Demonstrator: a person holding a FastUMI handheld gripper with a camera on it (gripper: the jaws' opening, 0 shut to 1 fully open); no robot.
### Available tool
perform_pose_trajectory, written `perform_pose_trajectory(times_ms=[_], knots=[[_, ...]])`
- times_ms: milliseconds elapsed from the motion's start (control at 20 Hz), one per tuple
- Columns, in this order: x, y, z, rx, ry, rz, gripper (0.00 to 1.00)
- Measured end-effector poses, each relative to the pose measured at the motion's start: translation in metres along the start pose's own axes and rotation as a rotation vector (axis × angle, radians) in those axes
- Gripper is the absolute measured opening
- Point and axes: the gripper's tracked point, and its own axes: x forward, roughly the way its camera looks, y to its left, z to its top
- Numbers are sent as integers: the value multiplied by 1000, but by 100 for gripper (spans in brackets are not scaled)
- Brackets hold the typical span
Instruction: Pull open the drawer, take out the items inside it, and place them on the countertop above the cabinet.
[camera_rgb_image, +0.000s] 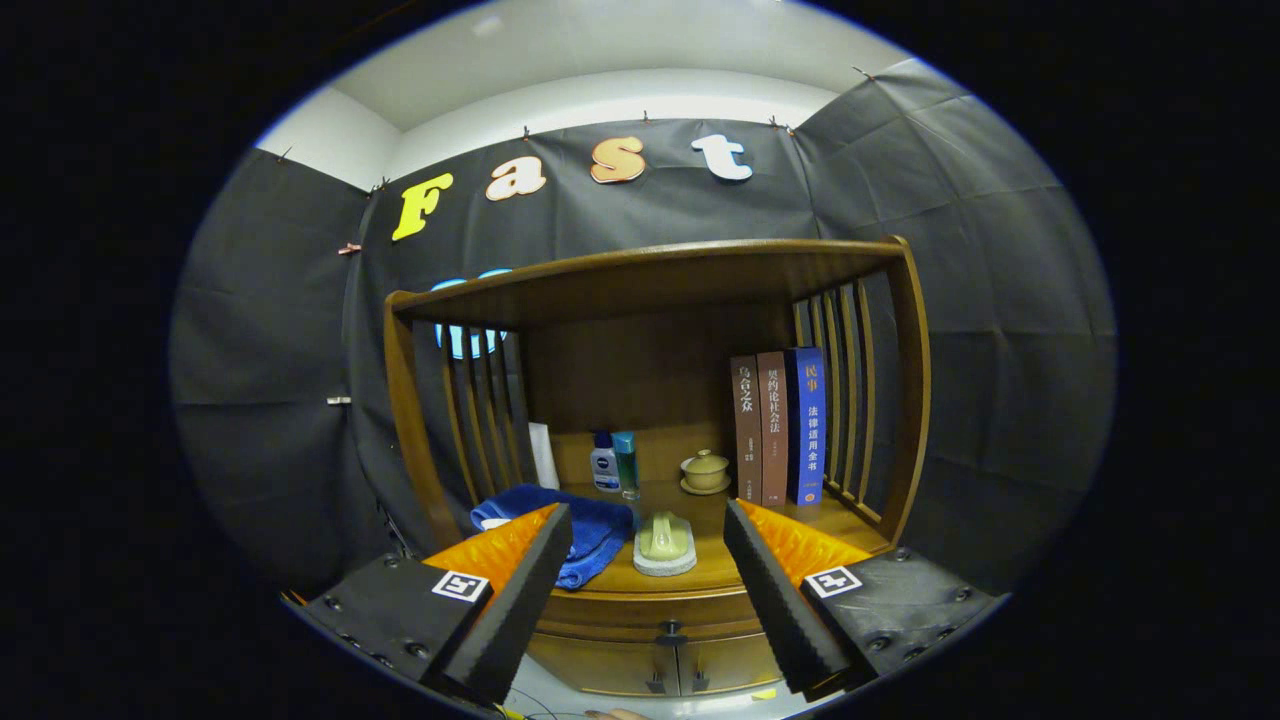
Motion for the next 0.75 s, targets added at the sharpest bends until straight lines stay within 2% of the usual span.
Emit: perform_pose_trajectory(times_ms=[250, 400, 750], knots=[[-21, 6, 37, -22, 5, 2, 99], [-31, 11, 55, 6, -26, 18, 99], [-47, 13, 69, -6, -50, 19, 99]])
